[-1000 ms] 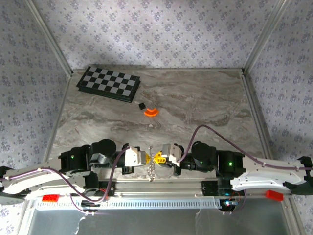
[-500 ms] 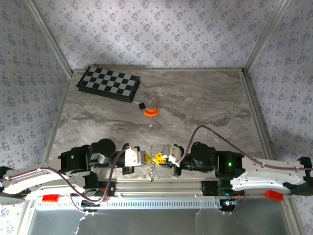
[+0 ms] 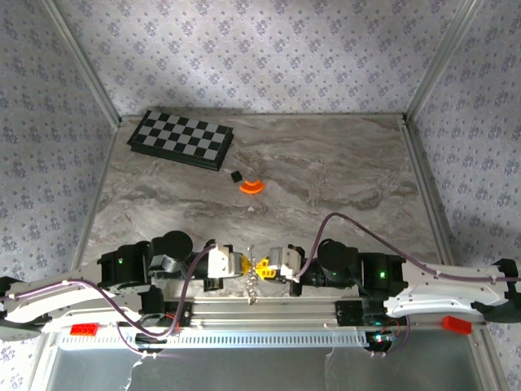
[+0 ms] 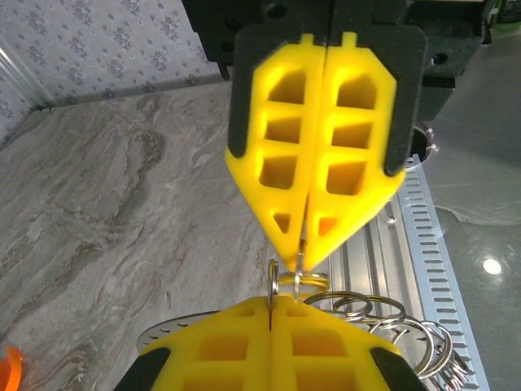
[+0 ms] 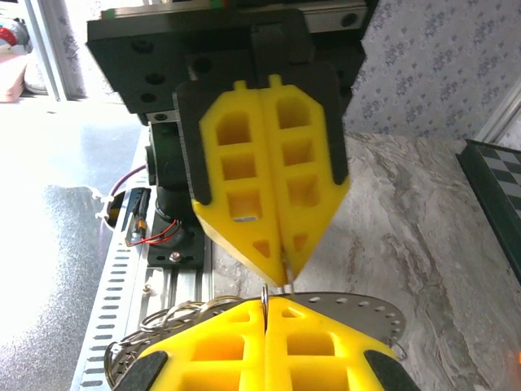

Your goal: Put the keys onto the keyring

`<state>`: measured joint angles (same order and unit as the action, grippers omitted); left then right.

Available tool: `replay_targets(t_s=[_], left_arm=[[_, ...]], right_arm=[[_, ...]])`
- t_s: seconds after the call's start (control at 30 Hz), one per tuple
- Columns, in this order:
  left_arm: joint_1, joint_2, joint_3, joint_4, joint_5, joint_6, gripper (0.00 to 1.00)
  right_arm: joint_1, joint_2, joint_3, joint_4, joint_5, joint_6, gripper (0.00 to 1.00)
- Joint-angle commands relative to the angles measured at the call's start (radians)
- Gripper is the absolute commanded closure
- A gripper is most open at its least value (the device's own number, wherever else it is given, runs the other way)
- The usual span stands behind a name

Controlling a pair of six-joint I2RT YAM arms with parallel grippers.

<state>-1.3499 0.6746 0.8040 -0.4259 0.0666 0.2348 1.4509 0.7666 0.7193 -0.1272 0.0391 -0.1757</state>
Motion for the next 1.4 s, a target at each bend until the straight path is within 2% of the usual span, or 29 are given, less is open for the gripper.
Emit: replay_targets(t_s=[0.0,0.4,0.6,1.37], left_arm=[[-0.007,-0.013,0.038,0.054,0.025,-0.017,1.00],[-0.007,-0.035,0.034,0.059,0.036,-0.030,1.00],[-0.008,-0.040,0.031,0.059,0.036,-0.029,1.00],[-0.008,-0.044,0.032,0.061,0.032,-0.024,1.00]], right_arm=[[0.018,-0.007,-0.008,0.026,-0.006,-0.036,1.00],[0.033,-0.039,-0.028,0.034,0.047,-0.053,1.00],[-0.018,-0.107,-0.036,0.012,-0.008,0.061,1.00],[-0.034,-0.061,-0.015,0.060,-0.047,0.071,1.00]])
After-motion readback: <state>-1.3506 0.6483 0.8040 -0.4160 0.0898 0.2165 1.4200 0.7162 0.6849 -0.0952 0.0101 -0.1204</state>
